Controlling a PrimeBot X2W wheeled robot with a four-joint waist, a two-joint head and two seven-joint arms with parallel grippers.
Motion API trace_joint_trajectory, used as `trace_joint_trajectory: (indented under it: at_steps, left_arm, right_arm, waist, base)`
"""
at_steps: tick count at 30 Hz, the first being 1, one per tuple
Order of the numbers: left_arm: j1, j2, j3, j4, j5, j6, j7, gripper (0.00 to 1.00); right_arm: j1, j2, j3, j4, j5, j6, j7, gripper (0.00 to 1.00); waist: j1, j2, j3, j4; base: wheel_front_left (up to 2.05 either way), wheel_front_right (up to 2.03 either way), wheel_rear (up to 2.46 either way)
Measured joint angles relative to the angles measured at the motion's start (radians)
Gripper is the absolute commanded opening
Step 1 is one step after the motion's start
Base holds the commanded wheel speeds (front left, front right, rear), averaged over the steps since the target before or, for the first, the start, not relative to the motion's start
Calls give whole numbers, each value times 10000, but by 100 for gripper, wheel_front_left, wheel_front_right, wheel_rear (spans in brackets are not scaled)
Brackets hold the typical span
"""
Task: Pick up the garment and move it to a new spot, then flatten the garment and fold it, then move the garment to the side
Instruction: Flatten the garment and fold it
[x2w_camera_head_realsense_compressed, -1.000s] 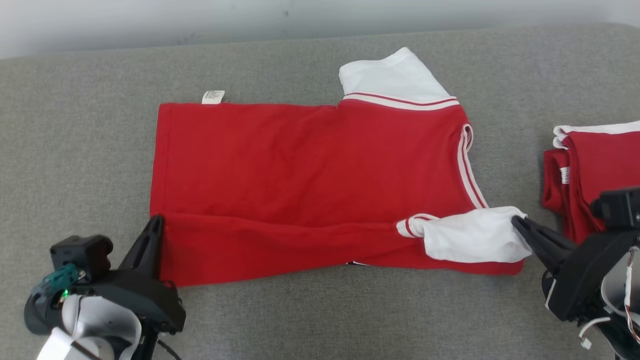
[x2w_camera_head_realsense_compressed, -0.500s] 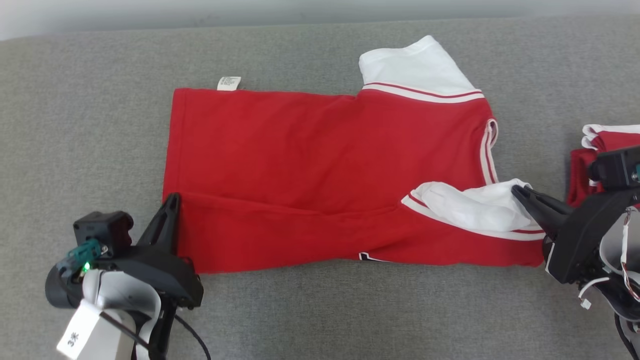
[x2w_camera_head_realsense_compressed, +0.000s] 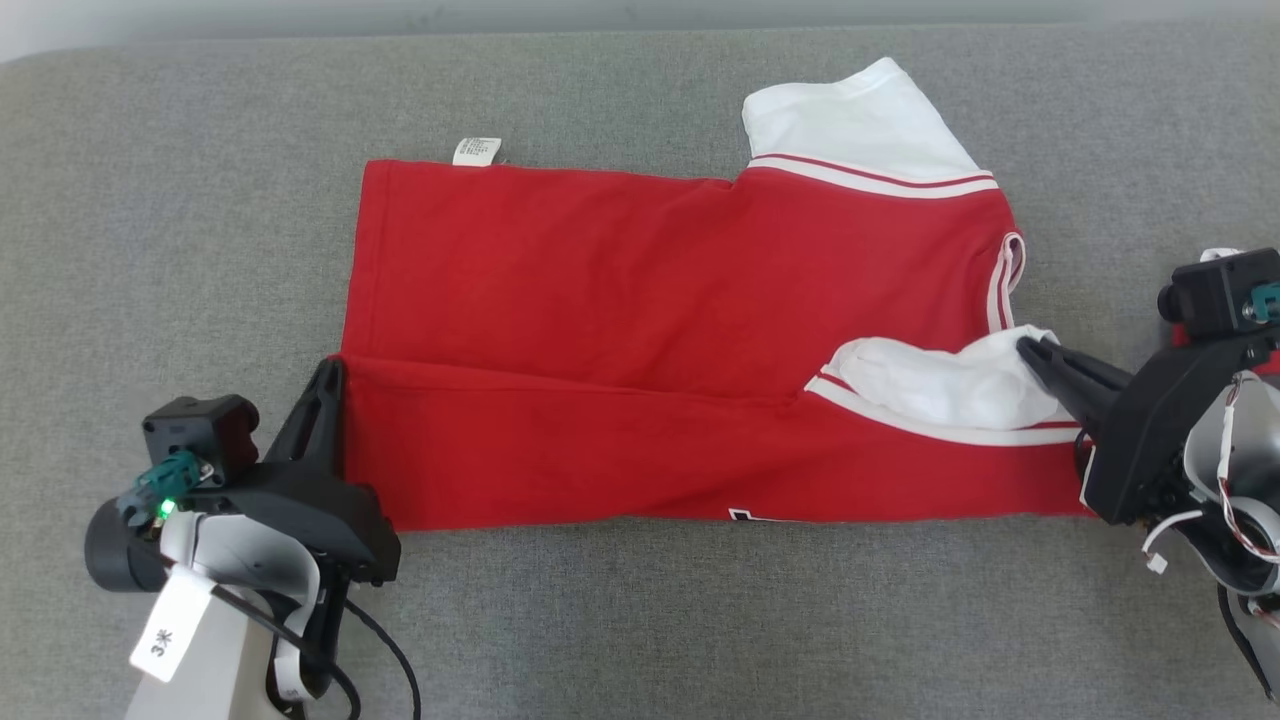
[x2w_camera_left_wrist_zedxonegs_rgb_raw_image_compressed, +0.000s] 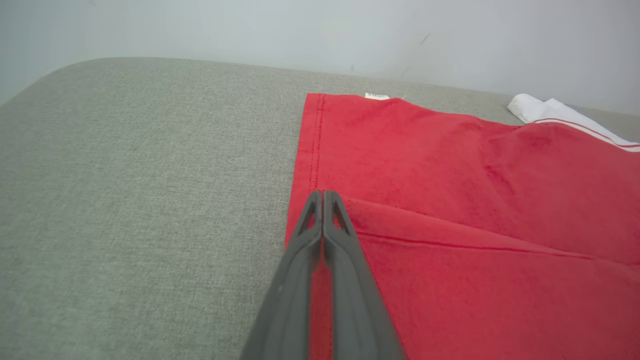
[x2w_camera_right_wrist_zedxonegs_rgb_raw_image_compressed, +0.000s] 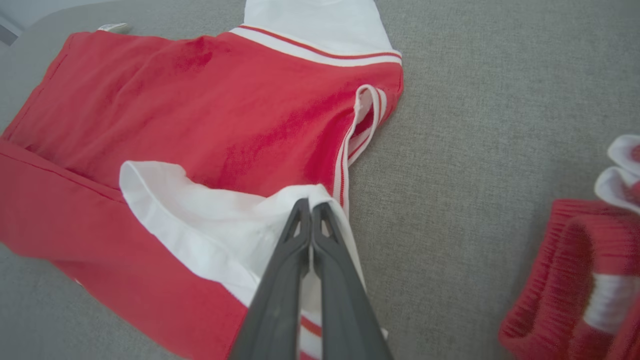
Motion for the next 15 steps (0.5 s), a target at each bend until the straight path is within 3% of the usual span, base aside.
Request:
trace_joint_trajectory:
  at_steps: [1,2,3,4,5,6,7,8,15]
  left_arm:
    - [-2,-8,-17,63,10,0,0,0]
    - [-2,-19,-31,146,12,-2,-33,0]
    - [-4,-31,-44,221,17,-2,-50,0]
    - [-7,-40,-58,293,19,-2,-88,0]
    - [-7,-50,-71,343,23,-2,-123,13]
    - [-9,-65,-86,387,36,-2,-174,37]
    - [-27,-75,-107,447,56,-2,-215,84]
    - [-74,-84,-113,510,84,-2,-261,100]
    - [-428,-8,-125,738,589,21,-982,100]
  right_arm:
    - [-68,15,6,79,-12,4,-67,0]
    - [-138,46,6,117,-69,13,-148,45]
    - [-213,94,4,161,-98,13,-221,100]
    - [-298,146,6,217,-140,13,-288,100]
    - [-366,176,10,251,-169,21,-384,100]
    - [-436,188,12,299,-199,69,-481,100]
    - [-509,199,10,349,-255,88,-593,100]
    - [-566,201,12,374,-305,90,-700,100]
    - [-792,328,46,571,-633,234,-1703,100]
  waist:
    - [0,0,7,3]
    - [0,0,14,5]
    - [0,0,19,5]
    - [0,0,23,6]
    - [0,0,26,6]
    - [0,0,28,6]
    - [0,0,30,7]
    - [0,0,31,9]
    - [0,0,-113,30]
  base:
    - [0,0,0]
    - [0,0,0]
    - [0,0,0]
    - [0,0,0]
    - [0,0,0]
    - [0,0,0]
    - [0,0,0]
    - [0,0,0]
    - [0,0,0]
